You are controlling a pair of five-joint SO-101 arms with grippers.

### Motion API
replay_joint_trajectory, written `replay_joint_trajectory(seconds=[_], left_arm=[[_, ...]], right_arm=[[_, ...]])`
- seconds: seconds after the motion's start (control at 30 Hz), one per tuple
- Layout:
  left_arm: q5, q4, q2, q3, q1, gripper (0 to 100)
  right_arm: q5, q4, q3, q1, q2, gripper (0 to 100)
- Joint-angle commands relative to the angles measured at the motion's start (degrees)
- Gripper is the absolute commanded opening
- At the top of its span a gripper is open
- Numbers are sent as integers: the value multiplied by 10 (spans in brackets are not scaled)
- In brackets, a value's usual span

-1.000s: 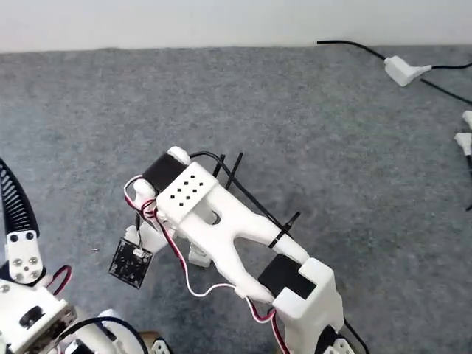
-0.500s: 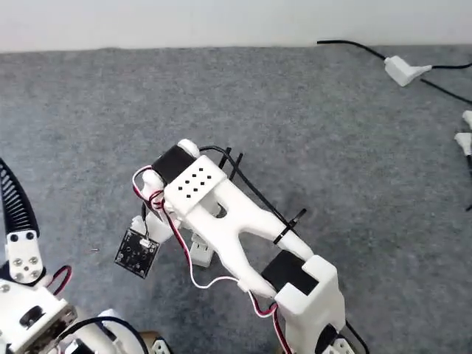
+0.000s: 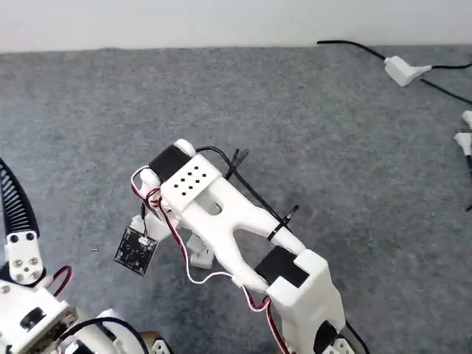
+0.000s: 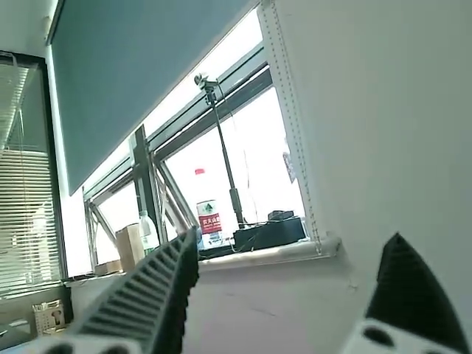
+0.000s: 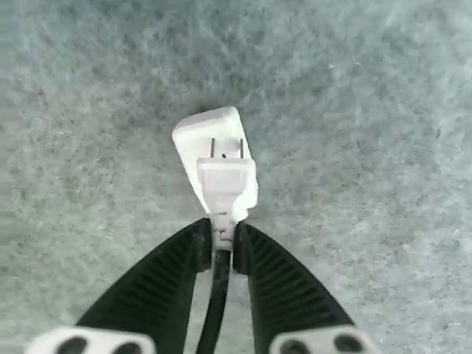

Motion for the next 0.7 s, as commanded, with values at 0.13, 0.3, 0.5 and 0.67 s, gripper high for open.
replay_joint_trajectory(seconds=[0.13,0.3,0.5,0.67], left_arm=[[-4,-14,-10,-23,-4,374],[-4,-13,-10,-22,-4,374],[-4,-13,-10,-19,-4,374],[-4,-13,-10,-19,-4,374]], right_arm=[[-10,15,-33,-14,-3,8],[-11,18,-48,-15,-4,8],[-10,33,-119,-15,-3,8],[10,36,-105,-24,-2,8]])
